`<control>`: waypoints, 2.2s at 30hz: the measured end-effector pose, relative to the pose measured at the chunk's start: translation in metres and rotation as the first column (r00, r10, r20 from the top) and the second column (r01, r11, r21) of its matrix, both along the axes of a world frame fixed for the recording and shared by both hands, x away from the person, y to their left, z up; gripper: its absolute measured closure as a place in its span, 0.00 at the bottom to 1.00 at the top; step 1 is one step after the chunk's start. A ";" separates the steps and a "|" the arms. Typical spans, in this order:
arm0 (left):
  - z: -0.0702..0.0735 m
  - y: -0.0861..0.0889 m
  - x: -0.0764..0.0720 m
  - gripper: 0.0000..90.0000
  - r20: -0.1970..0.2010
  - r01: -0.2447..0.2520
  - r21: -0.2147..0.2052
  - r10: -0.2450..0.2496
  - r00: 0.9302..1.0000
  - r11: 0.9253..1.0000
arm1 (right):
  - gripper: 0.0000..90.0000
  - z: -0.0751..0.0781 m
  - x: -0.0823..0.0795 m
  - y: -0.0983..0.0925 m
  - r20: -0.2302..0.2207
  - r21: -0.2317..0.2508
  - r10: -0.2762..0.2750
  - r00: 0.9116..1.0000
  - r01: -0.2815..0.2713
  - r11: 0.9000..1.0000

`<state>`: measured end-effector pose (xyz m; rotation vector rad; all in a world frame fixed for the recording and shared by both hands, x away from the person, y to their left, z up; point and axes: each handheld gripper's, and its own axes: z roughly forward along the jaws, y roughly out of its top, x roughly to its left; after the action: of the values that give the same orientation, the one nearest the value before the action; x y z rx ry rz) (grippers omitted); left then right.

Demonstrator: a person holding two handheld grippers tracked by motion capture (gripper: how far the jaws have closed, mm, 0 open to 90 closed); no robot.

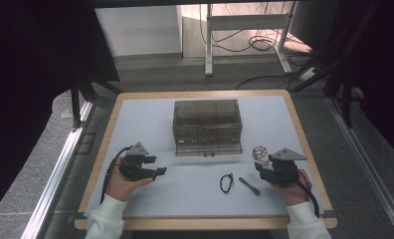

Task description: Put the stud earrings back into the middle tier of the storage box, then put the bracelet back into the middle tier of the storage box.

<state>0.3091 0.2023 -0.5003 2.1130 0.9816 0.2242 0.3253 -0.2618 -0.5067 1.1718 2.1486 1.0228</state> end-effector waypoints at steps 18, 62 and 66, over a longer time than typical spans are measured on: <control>-0.002 0.000 -0.003 0.39 -0.003 -0.005 0.012 0.005 1.000 1.000 | 0.43 0.004 -0.002 -0.003 0.010 0.010 -0.008 1.000 0.008 1.000; -0.008 0.005 -0.003 0.36 -0.020 -0.002 0.033 0.003 1.000 0.999 | 0.52 0.025 0.042 -0.012 -0.155 -0.164 0.008 0.988 -0.034 0.986; -0.008 0.005 -0.002 0.36 -0.020 -0.003 0.036 0.004 1.000 0.999 | 0.53 0.023 0.042 -0.011 -0.176 -0.176 0.024 0.984 -0.056 0.983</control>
<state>0.3067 0.2072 -0.5087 2.1499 0.9999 0.2245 0.3669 -0.2725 -0.4835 1.1723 2.3530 0.7467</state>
